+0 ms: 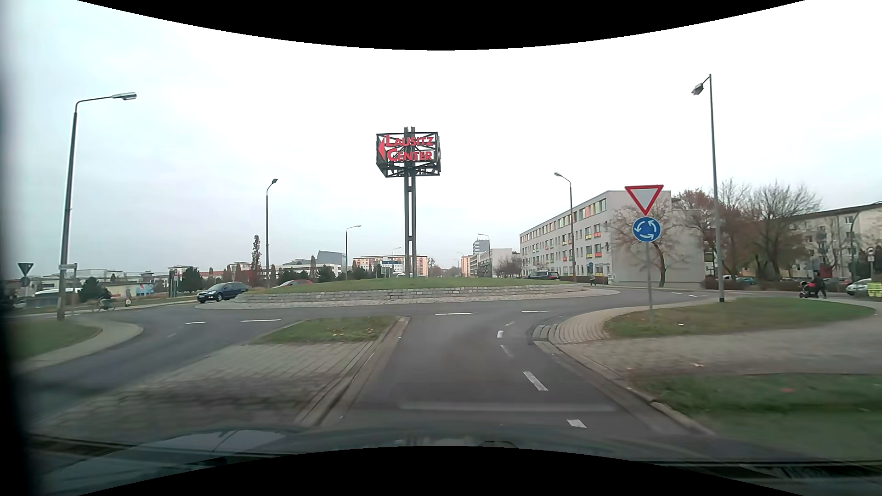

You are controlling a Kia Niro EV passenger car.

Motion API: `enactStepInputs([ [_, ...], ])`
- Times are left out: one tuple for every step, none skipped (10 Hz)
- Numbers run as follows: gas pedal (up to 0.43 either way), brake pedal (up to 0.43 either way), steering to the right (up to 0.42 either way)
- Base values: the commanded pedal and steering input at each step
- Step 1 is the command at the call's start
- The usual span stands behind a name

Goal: Follow the waypoints while adhering to traffic rules and regulations

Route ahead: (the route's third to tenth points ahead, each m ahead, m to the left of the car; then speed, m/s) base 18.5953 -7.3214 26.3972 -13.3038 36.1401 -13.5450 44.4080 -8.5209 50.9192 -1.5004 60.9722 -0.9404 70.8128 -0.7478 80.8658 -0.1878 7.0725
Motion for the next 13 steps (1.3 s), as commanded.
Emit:
enactStepInputs([
  [0.0,0.183,-0.005],
  [0.0,0.22,-0.005],
  [0.0,0.25,-0.005],
  [0.0,0.28,-0.005],
  [0.0,0.299,-0.005],
  [0.0,0.317,-0.004],
  [0.0,0.329,-0.004],
  [0.0,0.335,-0.004],
  [0.0,0.348,-0.003],
  [0.0,0.348,0.0],
  [0.0,0.348,0.008],
  [0.0,0.348,0.016],
  [0.0,0.341,0.026],
])
